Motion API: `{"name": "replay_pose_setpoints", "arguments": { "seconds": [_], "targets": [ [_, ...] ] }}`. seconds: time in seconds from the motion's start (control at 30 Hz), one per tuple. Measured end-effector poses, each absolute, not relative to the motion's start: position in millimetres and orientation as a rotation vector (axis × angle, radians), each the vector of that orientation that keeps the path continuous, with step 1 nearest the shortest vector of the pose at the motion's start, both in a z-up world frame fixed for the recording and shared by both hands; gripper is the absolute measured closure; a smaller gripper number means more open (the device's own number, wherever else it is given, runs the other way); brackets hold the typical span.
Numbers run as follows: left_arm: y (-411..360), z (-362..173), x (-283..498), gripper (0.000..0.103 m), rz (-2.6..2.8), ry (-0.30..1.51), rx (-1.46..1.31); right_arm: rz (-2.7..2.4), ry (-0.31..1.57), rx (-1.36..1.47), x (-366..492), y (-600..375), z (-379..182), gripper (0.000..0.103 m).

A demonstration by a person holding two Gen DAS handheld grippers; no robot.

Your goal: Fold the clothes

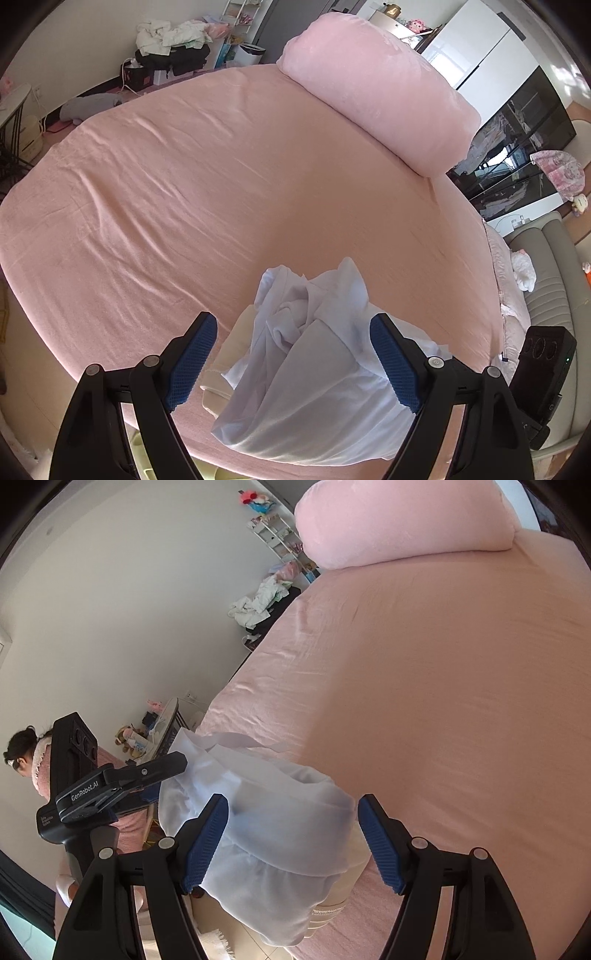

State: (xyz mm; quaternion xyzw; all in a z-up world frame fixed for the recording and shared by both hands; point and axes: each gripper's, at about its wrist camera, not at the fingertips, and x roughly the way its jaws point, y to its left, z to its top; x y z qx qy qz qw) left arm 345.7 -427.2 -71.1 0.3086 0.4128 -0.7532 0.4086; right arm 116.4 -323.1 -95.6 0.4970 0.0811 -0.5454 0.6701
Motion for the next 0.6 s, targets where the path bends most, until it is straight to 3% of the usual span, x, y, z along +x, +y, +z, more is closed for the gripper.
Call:
{"name": "replay_pose_setpoints", "arguments": {
  "seconds": [0.1,0.27,0.47,0.6],
  "targets": [
    [-431.2,-73.0,338.4,0.019,-1.901,1.016,0.806,-1.179,0.193,1.163,113.5,-331.5,-101.5,0.069],
    [-441.9,-107.5,333.7,0.018,-1.84,1.021,0.892,-1.202,0.23,1.189,114.1,-334.7,-121.4,0.069],
    [-454.6,-144.9,352.3,0.015,-1.831,1.251,0.796,-1.211,0.233,1.207,113.7,-334.9,-137.9,0.069],
    [-452.0,-150.2,352.9,0.003,-1.808,1.183,0.815,-1.225,0.271,1.177,120.3,-336.5,-140.1,0.068]
  ]
}}
